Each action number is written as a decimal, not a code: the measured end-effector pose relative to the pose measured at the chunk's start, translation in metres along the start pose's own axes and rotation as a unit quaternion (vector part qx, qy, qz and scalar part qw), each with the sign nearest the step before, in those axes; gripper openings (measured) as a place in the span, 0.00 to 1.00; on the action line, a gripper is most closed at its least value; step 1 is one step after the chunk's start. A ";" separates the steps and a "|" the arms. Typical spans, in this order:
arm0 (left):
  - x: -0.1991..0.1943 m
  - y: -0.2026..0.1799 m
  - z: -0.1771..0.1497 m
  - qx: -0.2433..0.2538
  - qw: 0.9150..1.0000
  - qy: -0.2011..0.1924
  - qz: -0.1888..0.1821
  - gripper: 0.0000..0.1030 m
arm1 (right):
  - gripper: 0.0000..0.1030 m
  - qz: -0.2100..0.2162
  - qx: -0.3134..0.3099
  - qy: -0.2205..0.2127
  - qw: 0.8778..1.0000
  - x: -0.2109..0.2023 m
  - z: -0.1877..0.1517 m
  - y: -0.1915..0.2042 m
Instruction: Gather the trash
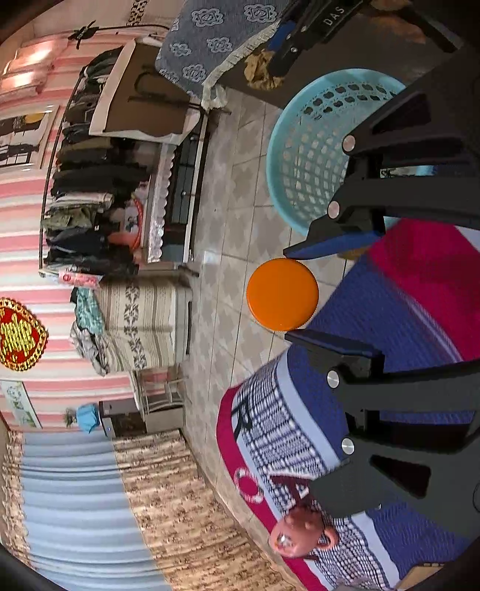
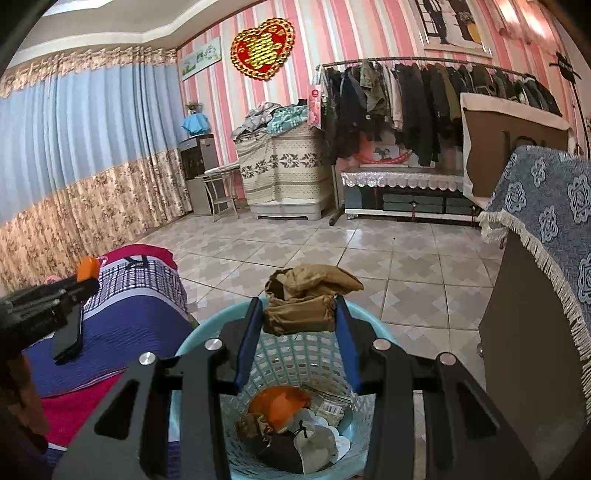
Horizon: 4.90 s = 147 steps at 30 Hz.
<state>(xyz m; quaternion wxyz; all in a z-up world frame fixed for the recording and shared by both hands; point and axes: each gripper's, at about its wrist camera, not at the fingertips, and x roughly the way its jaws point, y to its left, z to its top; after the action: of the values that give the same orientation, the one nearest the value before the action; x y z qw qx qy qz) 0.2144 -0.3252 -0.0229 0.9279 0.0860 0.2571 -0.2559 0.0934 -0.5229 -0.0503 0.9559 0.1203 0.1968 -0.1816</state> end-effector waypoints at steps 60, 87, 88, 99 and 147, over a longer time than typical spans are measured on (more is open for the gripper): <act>-0.125 0.112 -0.060 -0.091 0.984 -0.004 0.156 0.95 | 0.96 0.045 -0.047 0.036 0.997 -0.016 -0.022 0.089; -0.212 0.132 -0.127 -0.134 0.974 -0.044 0.179 0.95 | 0.96 0.107 -0.105 0.010 0.989 -0.113 -0.076 0.184; -0.212 0.133 -0.128 -0.134 0.974 -0.044 0.178 0.95 | 0.96 0.108 -0.106 0.010 0.988 -0.113 -0.076 0.184; -0.211 0.128 -0.137 -0.116 0.975 -0.052 0.183 0.95 | 0.96 0.119 -0.103 0.010 0.987 -0.112 -0.078 0.180; -0.207 0.108 -0.128 -0.098 0.976 -0.055 0.187 0.95 | 0.96 0.114 -0.119 -0.011 0.986 -0.122 -0.072 0.182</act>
<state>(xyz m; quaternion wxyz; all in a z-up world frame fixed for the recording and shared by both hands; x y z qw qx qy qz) 0.0623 -0.1060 -0.0215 0.9760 0.0265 0.2089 -0.0559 0.0369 -0.2995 -0.0350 0.9800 0.0253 0.1911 -0.0483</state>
